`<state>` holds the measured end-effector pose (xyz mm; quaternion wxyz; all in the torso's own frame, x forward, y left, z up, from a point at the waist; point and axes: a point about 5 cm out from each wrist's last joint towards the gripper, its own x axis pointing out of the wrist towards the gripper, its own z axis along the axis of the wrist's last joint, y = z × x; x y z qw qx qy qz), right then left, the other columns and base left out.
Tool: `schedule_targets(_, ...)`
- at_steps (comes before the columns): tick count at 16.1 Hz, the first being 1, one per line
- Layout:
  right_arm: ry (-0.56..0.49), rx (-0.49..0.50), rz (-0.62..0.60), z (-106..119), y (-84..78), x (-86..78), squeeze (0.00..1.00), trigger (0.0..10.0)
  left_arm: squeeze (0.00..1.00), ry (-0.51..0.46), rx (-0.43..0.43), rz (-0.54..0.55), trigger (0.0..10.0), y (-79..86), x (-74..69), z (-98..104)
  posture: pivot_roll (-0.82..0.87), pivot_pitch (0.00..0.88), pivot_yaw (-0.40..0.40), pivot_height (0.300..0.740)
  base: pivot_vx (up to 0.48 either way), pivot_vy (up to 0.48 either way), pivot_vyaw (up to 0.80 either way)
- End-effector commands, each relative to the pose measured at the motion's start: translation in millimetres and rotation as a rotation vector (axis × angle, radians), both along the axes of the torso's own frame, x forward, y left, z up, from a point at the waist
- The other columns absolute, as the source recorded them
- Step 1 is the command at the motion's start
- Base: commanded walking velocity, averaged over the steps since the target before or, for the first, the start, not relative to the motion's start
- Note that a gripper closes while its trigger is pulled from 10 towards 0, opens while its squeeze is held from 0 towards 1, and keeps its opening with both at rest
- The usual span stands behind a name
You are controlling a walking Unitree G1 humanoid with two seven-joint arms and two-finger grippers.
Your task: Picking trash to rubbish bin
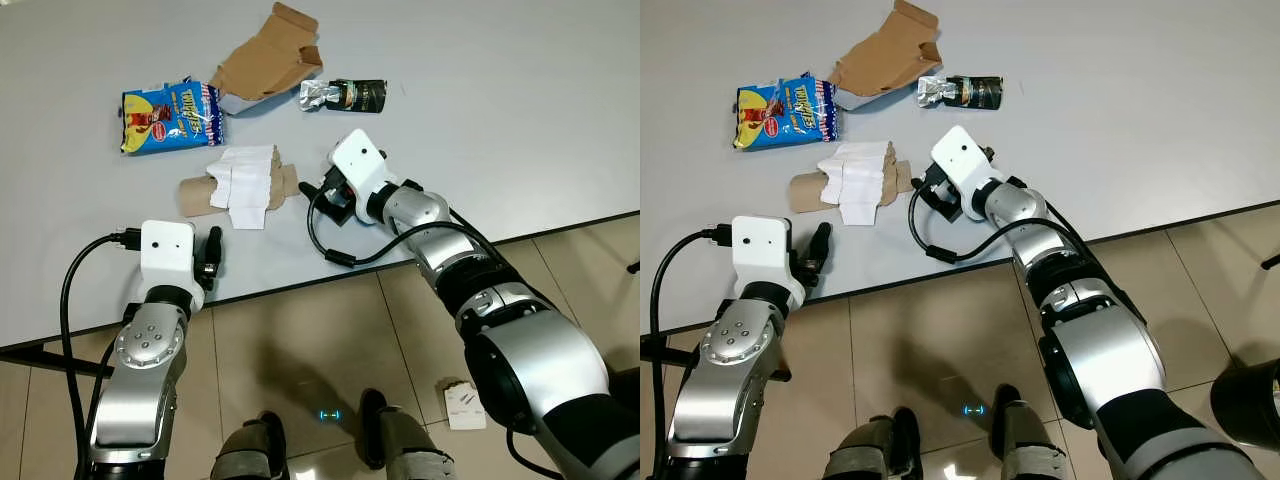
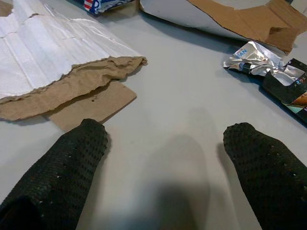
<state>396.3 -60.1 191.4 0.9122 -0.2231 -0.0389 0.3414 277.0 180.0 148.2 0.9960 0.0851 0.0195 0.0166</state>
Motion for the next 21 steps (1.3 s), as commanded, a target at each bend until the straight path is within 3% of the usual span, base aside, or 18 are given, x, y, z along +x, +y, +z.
schedule_targets(1, 0.03, -0.008, 0.022, -10.3, 1.2, -3.8, 0.0, 10.0, 0.0, 0.147, 0.0, -0.012, 10.0, 0.0, -5.6, -29.9, 0.01, 0.328, 0.027, 0.74, 0.0, 0.0, 0.0)
schedule_targets(4, 0.026, -0.01, 0.028, -9.9, 2.0, -4.0, 0.0, 10.0, 0.0, 0.106, 0.058, 0.061, 10.0, 10.4, -6.2, -24.9, 0.01, 0.326, 0.028, 0.74, 0.0, 0.0, 0.0)
schedule_targets(7, -0.013, -0.007, -0.025, -2.6, -4.2, 0.2, 0.0, 10.0, 0.0, 0.006, 0.131, 0.187, 10.0, 29.7, -4.3, -5.9, 0.01, 0.324, 0.026, 0.74, 0.0, 0.0, 0.0)
schedule_targets(9, -0.038, 0.006, -0.045, 2.6, -6.2, 1.9, 0.0, 10.0, 0.0, -0.034, 0.152, 0.199, 10.0, 35.6, -1.7, 0.7, 0.01, 0.322, 0.025, 0.74, 0.0, 0.0, 0.0)
schedule_targets(12, -0.069, 0.051, -0.058, 9.6, -6.9, 2.9, 0.0, 10.0, 0.0, -0.009, 0.115, 0.158, 10.0, 32.0, 2.4, -3.4, 0.01, 0.321, 0.025, 0.74, 0.0, 0.0, 0.0)
schedule_targets(15, -0.099, 0.165, -0.079, 13.6, -14.8, 1.4, 0.0, 10.0, 0.0, -0.047, 0.09, 0.158, 10.0, 27.5, 7.3, 1.9, 0.0, 0.304, 0.024, 0.74, 0.0, 0.0, 0.0)
schedule_targets(21, -0.104, 0.198, -0.096, 3.8, -32.4, -4.8, 0.0, 10.0, 0.0, -0.122, 0.026, 0.153, 10.0, 19.0, 21.2, 16.3, -0.03, 0.245, 0.03, 0.74, 0.0, 0.0, -0.33)
